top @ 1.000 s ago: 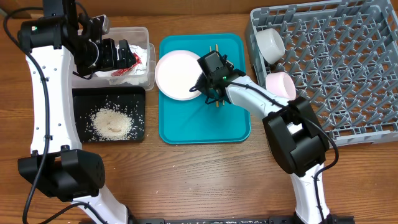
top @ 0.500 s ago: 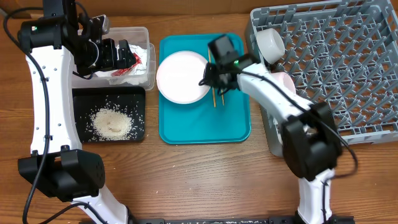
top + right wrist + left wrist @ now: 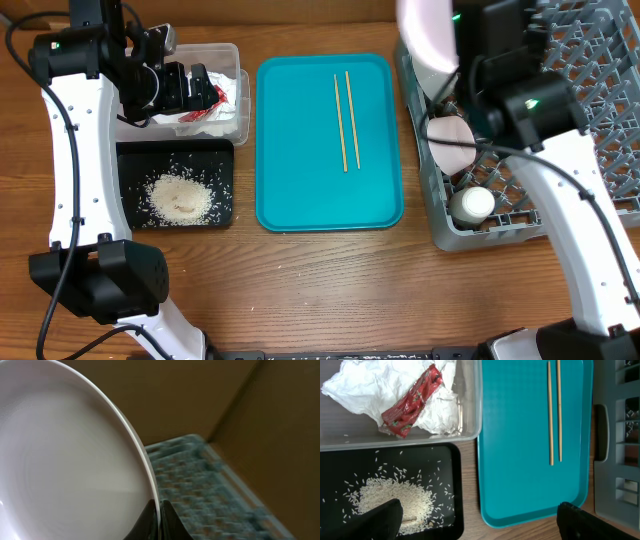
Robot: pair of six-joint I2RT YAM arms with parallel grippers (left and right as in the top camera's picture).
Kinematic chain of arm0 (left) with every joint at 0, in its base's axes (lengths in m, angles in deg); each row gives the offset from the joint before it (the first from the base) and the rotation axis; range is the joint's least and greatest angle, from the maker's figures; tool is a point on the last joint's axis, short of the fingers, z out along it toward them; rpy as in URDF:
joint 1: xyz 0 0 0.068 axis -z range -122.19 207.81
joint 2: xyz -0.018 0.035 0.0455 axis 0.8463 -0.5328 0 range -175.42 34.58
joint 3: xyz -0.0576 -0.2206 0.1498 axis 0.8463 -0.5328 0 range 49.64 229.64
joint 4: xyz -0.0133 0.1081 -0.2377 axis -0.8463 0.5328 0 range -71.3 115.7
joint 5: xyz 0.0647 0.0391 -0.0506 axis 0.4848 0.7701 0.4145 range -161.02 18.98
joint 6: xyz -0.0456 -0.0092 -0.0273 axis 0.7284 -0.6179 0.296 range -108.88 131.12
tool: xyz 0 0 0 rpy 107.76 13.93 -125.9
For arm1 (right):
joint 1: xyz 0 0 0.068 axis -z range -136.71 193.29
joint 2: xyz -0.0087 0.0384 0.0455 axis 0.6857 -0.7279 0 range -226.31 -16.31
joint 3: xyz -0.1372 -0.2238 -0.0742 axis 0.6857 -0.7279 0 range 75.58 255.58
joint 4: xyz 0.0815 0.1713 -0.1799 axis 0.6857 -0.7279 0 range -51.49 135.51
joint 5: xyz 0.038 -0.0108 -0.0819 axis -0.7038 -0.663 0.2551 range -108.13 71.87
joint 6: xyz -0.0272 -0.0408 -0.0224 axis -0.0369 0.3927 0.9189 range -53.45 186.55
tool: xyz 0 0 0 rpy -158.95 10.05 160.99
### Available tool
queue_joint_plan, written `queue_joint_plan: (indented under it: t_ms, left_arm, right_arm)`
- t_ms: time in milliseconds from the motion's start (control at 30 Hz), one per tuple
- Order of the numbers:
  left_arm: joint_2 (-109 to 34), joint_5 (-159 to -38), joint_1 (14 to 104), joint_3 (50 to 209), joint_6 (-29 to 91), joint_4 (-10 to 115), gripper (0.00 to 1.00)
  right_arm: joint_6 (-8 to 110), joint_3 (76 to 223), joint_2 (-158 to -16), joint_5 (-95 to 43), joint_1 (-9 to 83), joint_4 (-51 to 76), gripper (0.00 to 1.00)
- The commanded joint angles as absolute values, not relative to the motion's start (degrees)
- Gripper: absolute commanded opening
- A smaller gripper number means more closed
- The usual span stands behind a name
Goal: Sort waste into correct bins and load items into the dishwasher
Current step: 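Lift the plate and stand it upright in the dish rack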
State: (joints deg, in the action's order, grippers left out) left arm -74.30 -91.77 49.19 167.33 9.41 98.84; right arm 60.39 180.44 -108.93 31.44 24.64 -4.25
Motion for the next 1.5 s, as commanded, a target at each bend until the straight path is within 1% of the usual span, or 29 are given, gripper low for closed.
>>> queue_joint_plan:
  t_ms: [0, 100, 200, 400, 500, 833, 1033, 1200, 1300, 1400, 1467]
  left_arm:
    - [-74.17, -91.38, 49.47, 168.48, 8.31, 98.75, 1.0]
    - [-74.17, -91.38, 49.47, 168.48, 8.31, 98.75, 1.0]
    - [-74.17, -91.38, 49.47, 168.48, 8.31, 98.75, 1.0]
    - [-74.17, -91.38, 49.47, 168.48, 8.31, 98.75, 1.0]
    - [-74.17, -91.38, 49.47, 168.48, 8.31, 98.75, 1.0]
    - [-74.17, -91.38, 49.47, 168.48, 8.31, 98.75, 1.0]
    - [-74.17, -91.38, 49.47, 168.48, 8.31, 98.75, 1.0]
    - [-74.17, -91.38, 49.47, 168.48, 8.31, 98.75, 1.0]
    - [-74.17, -91.38, 49.47, 168.48, 8.31, 98.75, 1.0]
    - [-74.17, -91.38, 49.47, 168.48, 8.31, 98.75, 1.0]
    - [-74.17, -91.38, 49.47, 168.48, 8.31, 98.75, 1.0]
  right_arm:
    - [68.98, 178.65, -110.22, 40.29, 28.83, -2.96, 0.04]
    - [71.71, 175.28, -110.85, 40.13, 32.29, 0.54, 0.04]
    - [77.73, 169.91, -111.16, 38.76, 34.58, 9.19, 0.04]
    - [90.36, 160.29, -112.34, 35.76, 35.13, 27.75, 0.04]
    - [94.27, 157.01, -113.78, 34.5, 35.13, 32.84, 0.04]
    - [95.1, 155.79, -120.87, 33.99, 35.7, 36.14, 0.04]
    - [94.66, 155.79, -121.76, 33.45, 36.53, 37.37, 0.04]
    - [94.64, 155.81, -121.61, 38.1, 36.61, 46.79, 0.04]
    - [96.63, 155.81, -121.41, 39.5, 36.61, 51.42, 0.04]
    - [96.98, 155.79, -121.43, 38.23, 36.61, 50.46, 0.04]
    - [96.5, 155.79, -121.43, 35.35, 36.61, 46.44, 0.04]
